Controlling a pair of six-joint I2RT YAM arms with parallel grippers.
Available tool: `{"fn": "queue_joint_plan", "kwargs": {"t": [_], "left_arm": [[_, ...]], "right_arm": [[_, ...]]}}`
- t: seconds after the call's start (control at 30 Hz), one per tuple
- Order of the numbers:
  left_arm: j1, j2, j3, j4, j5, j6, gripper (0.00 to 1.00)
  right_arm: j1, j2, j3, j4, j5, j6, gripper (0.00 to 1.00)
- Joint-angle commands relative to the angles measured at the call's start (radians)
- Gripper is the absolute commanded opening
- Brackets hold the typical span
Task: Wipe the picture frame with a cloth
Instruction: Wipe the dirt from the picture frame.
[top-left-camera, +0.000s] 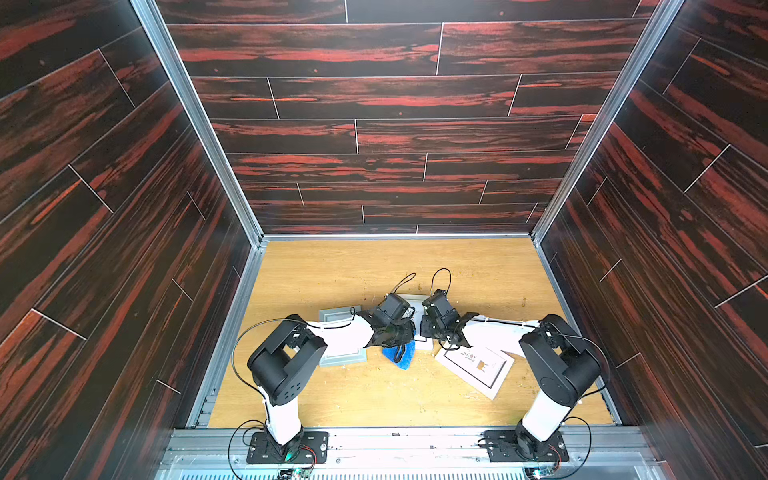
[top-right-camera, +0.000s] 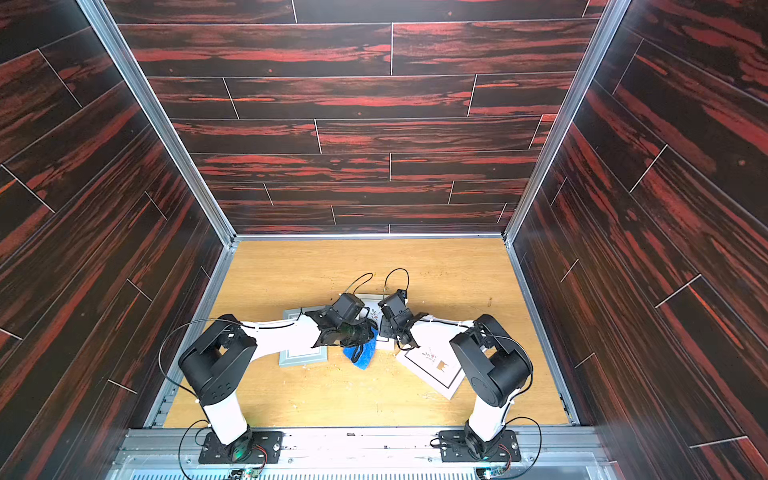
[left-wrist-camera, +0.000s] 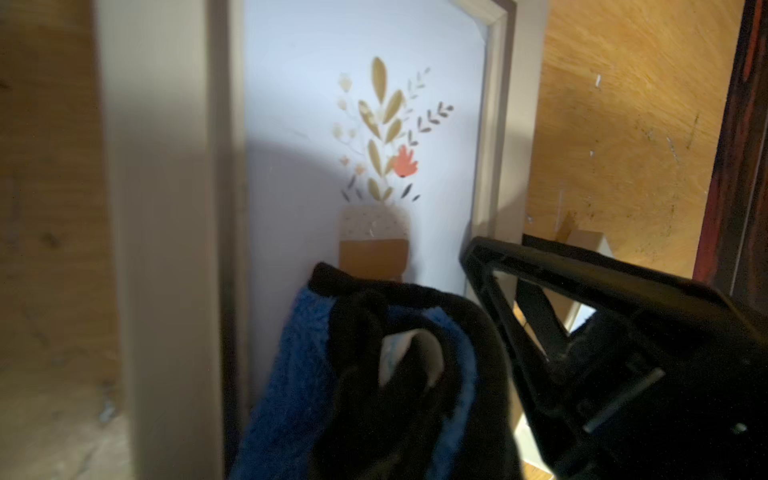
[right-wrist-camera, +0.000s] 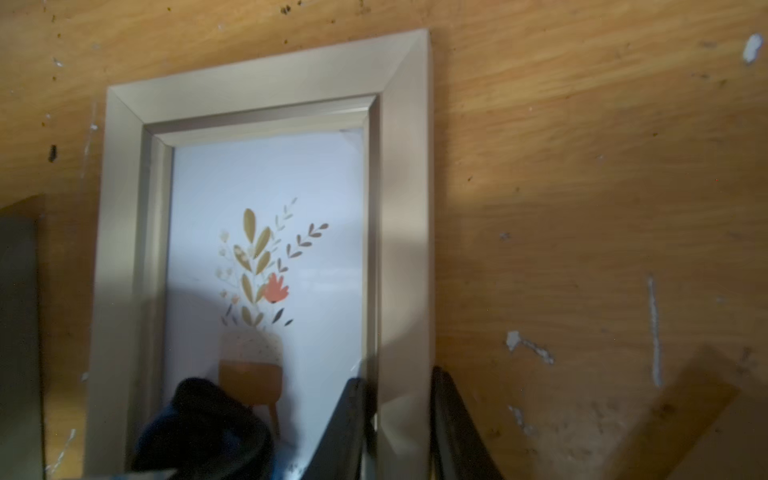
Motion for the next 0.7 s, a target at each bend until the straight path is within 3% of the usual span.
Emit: {"fn": "queue_joint_plan", "kwargs": {"t": [0.0,0.13,0.33,0.5,0.67], "left_arm": [[0.053,-0.038,-0.058,-0.114,-0.019,0.024,0.00],[0.080,-0.060,-0.047,-0.171,-0.037,0.067,0.00],[-0.007,0.009,0.015,-0.100,0.015,0.005,0.00],[0.065,-0.035,0.032,-0.189,-0.051,0.083,0.00],[0.144,-0.046,0.151,-0.295,-0.127,0.199,0.00]], "right_arm": [[-0.005,0.006,-0.033,-0.102,0.033,0.016,0.06],[-0.005,0.010,-0.034,-0.096,0.025,0.012,0.06],[-0.003,0.024,-0.016,-0.089,0.009,0.013,0.06],[-0.001,0.021,-0.022,-0.089,0.014,0.004,0.06],[0.012,0.014,-0.040,-0.075,0.005,-0.005,0.06]]}}
